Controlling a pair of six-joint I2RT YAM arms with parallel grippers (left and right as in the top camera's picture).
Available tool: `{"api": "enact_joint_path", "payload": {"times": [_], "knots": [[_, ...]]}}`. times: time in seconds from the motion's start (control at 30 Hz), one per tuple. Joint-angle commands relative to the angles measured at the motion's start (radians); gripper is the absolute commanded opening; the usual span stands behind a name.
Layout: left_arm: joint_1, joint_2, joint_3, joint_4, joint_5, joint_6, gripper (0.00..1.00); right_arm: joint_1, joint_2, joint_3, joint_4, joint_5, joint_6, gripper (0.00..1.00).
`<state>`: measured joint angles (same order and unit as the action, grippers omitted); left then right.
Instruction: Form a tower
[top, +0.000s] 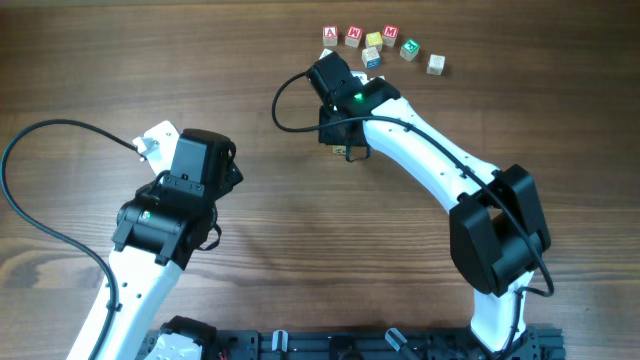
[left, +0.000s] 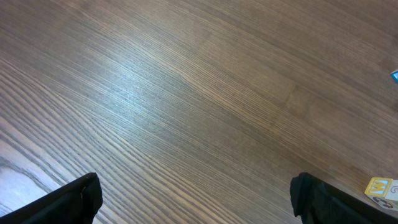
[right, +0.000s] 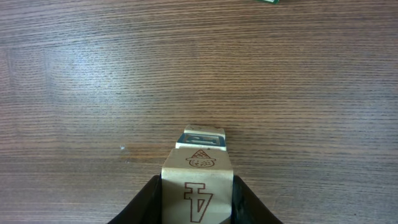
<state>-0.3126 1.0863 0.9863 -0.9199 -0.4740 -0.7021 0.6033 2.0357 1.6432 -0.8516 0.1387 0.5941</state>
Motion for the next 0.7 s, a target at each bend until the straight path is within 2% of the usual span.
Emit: {"api": "enact_joint_path", "payload": {"times": [0.0,0.07,0.1,0.2,0.47,0.57,0.67], "knots": [[0.006,0.0,0.0,0.002,0.002,-0.017,1.0,0.002,-0.029,-0.006,-0.001,-0.005,0.011,0.13],[0.006,0.0,0.0,0.002,0.002,-0.017,1.0,0.002,-0.029,-0.006,-0.002,-0.005,0.011,0.13],[0.006,0.0,0.0,0.002,0.002,-0.017,1.0,0.002,-0.029,-0.006,-0.001,-0.004,0.011,0.18],[0.006,0.0,0.0,0.002,0.002,-0.017,1.0,0.002,-0.029,-0.006,-0.002,-0.005,0.011,0.21],[0.006,0.0,0.0,0.002,0.002,-0.017,1.0,0.002,-0.029,-0.006,-0.006,-0.005,0.016,0.21],[0.006,0.0,0.0,0.002,0.002,-0.017,1.0,0.003,-0.029,-0.006,-0.006,-0.005,0.016,0.3],[0.006,0.0,0.0,0.002,0.002,-0.017,1.0,0.002,-0.029,-0.006,-0.006,-0.005,0.016,0.32]]}}
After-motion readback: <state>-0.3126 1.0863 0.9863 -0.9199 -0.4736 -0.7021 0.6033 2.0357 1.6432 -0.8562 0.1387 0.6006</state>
